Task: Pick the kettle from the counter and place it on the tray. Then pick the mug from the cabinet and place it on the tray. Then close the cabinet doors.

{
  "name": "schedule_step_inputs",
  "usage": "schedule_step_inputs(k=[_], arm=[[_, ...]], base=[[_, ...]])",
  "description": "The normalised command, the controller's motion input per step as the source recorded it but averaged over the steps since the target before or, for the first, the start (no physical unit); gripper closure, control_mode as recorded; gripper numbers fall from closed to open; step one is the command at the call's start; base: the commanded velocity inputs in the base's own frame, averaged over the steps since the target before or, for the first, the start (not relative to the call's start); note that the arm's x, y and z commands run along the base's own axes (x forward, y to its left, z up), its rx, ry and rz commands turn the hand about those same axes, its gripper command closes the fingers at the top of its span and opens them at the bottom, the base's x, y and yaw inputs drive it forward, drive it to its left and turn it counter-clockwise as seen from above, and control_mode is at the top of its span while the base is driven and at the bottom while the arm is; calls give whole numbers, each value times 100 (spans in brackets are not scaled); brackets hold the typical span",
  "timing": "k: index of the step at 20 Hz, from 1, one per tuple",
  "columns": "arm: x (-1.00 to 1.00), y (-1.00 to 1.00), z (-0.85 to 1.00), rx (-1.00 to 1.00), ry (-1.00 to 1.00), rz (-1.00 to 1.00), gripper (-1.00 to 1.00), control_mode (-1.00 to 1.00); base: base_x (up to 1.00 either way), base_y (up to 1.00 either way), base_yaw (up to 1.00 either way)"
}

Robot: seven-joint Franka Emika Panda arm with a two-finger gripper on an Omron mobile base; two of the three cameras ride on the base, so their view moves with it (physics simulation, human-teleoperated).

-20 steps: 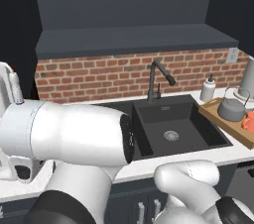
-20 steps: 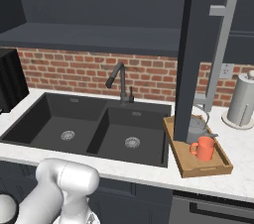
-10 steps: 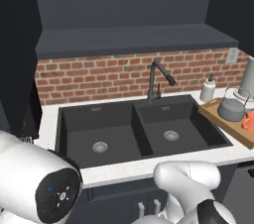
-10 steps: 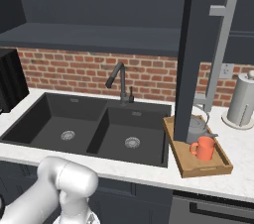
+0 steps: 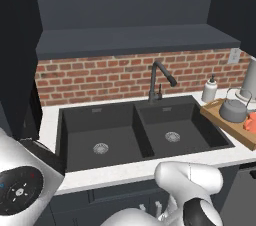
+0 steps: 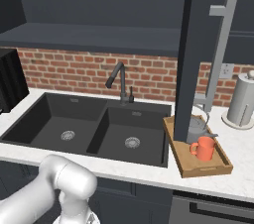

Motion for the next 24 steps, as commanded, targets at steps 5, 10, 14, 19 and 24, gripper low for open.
schedule_step_inputs(k=[5,10,14,19,24], arm=[[25,-4,-13,0,0,-6,-100,-100],[25,-6,-22,0,1,-5,-100,-100],[24,-26,-9,0,1,-3,-100,-100],[27,-42,-1,0,4,-5,-100,-100],[23,-63,0,0,5,-6,-100,-100]], base=[[0,0,0],[0,0,0],[0,0,0],[0,0,0],[0,0,0]])
